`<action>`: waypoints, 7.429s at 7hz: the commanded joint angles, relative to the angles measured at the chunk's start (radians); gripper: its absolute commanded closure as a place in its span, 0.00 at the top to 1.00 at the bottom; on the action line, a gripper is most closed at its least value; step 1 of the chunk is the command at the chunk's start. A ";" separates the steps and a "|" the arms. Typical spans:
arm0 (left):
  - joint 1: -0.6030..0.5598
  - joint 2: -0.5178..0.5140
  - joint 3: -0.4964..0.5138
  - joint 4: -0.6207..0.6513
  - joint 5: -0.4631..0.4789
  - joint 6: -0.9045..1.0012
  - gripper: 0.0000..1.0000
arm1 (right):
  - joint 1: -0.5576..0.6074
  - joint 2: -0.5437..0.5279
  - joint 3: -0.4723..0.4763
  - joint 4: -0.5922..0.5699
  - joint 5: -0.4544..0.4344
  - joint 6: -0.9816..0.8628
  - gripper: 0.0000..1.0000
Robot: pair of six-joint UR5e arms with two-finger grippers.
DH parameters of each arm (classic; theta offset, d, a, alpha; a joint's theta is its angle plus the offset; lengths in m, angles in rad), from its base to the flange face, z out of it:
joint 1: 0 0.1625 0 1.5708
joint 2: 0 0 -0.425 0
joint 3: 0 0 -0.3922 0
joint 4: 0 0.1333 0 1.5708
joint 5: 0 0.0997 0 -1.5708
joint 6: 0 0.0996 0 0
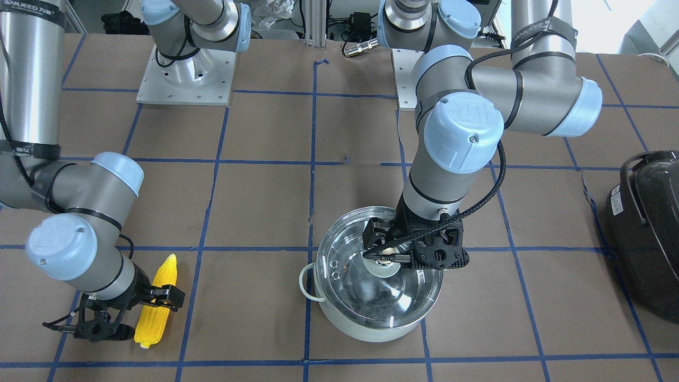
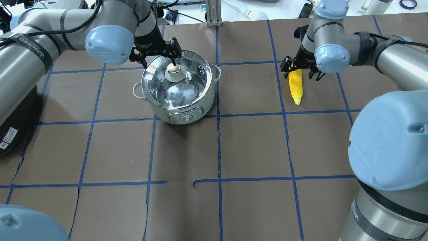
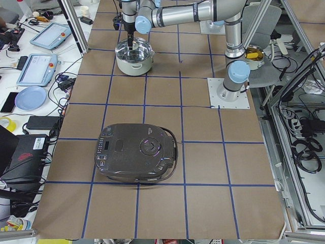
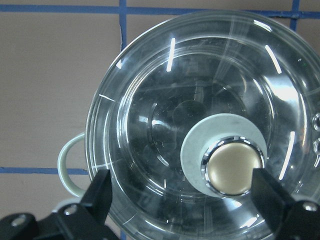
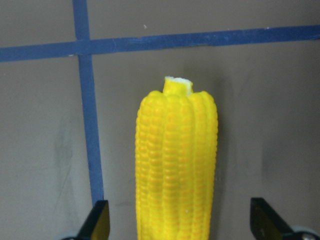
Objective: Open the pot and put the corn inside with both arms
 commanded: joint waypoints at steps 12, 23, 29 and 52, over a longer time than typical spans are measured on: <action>0.078 0.017 0.050 0.043 0.006 -0.049 0.00 | 0.007 -0.068 0.006 -0.008 0.042 -0.056 0.25; 0.485 0.031 -0.357 0.349 -0.003 0.609 0.00 | 0.554 0.052 -0.570 0.324 0.037 0.518 0.22; 0.519 0.008 -0.470 0.487 0.000 0.694 0.00 | 0.579 0.114 -0.512 0.254 0.036 0.477 0.69; 0.125 0.339 -0.019 -0.396 0.020 0.024 1.00 | 0.136 -0.572 -0.102 0.594 0.010 -0.083 1.00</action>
